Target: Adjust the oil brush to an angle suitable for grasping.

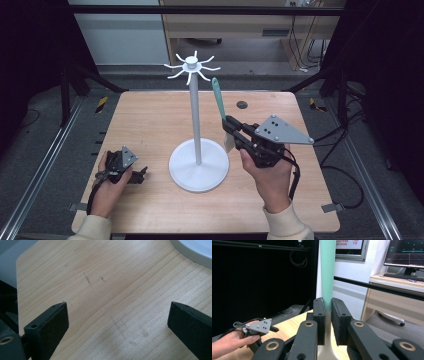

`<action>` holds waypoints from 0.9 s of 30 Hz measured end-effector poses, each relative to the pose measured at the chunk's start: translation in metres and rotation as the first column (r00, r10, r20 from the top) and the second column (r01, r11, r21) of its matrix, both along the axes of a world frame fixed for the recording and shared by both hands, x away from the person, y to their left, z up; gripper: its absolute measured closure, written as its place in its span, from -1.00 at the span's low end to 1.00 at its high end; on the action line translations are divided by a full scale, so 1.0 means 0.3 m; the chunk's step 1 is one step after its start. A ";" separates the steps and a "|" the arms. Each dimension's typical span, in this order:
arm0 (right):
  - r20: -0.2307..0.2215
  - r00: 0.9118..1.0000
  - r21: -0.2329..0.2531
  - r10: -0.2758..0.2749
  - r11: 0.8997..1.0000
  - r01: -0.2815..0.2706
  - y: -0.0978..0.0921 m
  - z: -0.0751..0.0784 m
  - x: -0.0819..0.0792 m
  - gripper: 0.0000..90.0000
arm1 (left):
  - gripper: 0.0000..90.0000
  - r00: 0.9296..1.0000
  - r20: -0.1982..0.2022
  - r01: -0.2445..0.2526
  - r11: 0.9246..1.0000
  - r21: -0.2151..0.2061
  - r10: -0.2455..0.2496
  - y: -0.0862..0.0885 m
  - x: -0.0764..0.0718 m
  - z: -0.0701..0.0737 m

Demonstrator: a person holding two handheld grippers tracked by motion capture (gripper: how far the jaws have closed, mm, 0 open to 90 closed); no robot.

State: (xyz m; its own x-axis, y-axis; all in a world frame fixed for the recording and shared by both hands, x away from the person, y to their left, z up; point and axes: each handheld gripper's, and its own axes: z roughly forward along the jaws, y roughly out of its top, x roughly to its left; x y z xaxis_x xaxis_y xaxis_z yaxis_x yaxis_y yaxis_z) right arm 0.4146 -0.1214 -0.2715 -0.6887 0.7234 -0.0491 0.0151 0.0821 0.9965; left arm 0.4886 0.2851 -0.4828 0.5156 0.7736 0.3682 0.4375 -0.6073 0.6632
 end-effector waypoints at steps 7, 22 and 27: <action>-0.001 1.000 -0.002 0.008 1.000 -0.008 0.010 0.006 0.001 0.83 | -0.94 1.000 -0.001 0.001 1.000 0.000 -0.001 0.000 0.000 -0.001; -0.025 1.000 -0.013 0.008 1.000 -0.008 0.026 0.003 0.025 0.82 | -0.94 1.000 -0.003 0.002 1.000 0.003 -0.002 0.000 0.000 0.000; -0.025 1.000 -0.013 0.011 1.000 -0.011 0.030 0.006 0.029 0.82 | -0.94 1.000 -0.003 0.002 1.000 0.002 -0.002 0.000 0.000 -0.001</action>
